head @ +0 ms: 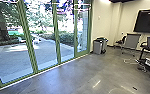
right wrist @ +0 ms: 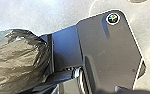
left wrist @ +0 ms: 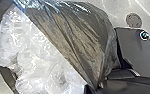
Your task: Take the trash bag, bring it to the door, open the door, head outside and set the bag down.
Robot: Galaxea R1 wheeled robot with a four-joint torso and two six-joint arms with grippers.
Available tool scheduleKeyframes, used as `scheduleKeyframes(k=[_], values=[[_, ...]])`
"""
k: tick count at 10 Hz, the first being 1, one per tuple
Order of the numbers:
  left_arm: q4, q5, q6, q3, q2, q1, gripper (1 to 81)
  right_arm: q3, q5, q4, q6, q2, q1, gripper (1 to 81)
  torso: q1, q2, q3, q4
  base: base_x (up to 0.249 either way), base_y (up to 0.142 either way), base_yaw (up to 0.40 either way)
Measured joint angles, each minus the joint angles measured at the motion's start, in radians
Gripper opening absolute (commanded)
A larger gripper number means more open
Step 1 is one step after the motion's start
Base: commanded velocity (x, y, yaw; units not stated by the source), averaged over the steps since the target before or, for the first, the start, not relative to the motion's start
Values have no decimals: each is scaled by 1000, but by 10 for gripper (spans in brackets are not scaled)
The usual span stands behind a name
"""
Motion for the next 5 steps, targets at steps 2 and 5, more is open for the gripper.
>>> scheduleKeyframes(k=[2, 5], values=[[0, 0, 15, 0, 0, 0, 10, 0, 0, 0, 0, 0, 0, 811, 0, 0, 0, 0, 142, 0, 0], [0, 0, 15, 0, 1, 0, 10, 0, 0, 0, 0, 1, 0, 811, 0, 0, 0, 0, 142, 0, 0]])
